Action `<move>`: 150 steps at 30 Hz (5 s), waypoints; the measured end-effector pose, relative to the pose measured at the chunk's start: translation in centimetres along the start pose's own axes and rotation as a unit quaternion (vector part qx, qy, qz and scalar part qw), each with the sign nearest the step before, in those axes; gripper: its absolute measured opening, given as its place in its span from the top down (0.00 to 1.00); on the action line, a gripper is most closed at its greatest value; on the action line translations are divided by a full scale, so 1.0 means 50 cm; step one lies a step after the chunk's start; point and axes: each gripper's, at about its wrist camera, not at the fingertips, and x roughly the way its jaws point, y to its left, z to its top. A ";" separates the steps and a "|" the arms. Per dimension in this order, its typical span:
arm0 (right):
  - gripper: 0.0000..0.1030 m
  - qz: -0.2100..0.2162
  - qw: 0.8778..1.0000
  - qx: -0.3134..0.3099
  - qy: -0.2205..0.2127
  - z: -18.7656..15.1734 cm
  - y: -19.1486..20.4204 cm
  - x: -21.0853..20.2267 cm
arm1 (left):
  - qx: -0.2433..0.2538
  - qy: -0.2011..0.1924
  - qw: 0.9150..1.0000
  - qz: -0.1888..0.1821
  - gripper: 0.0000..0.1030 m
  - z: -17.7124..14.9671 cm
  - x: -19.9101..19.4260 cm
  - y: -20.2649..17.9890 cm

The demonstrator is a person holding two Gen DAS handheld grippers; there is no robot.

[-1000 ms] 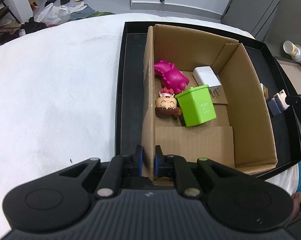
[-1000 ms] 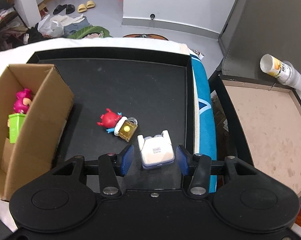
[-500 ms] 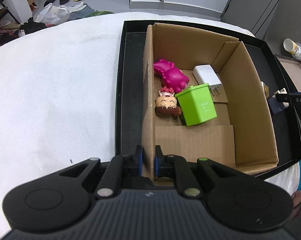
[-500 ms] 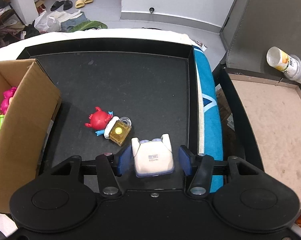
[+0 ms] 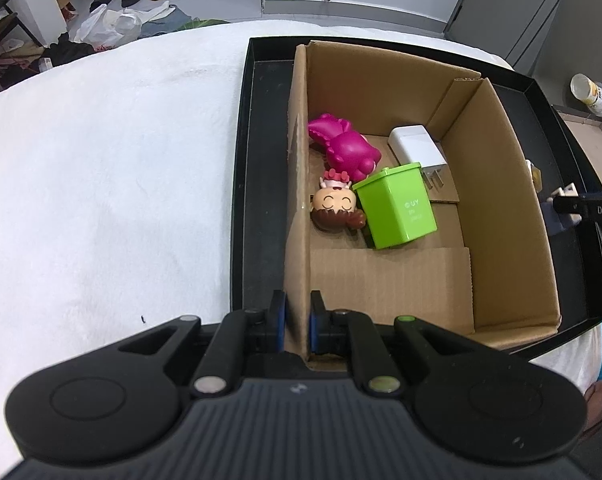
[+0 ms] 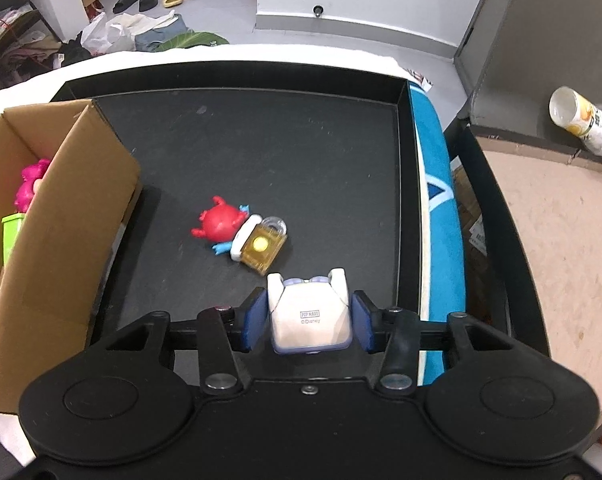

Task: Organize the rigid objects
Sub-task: 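Grasp the white-and-blue cube charger with the right gripper, then lift the cube charger and carry it over the box, then lower the cube charger into the box beside the green cup and open the right gripper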

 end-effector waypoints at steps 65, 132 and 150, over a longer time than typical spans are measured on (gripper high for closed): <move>0.58 0.020 0.999 0.000 -0.028 0.010 0.050 -0.108 | -0.001 -0.002 1.000 -0.003 0.89 -0.001 -0.006 0.001; 0.58 0.042 0.986 -0.159 -0.007 0.094 0.387 -0.098 | -0.001 -0.005 1.000 -0.020 0.88 -0.001 -0.008 0.012; 0.58 0.000 0.984 -0.178 0.006 0.075 0.391 -0.049 | 0.001 -0.004 1.000 -0.016 0.88 -0.002 -0.007 0.006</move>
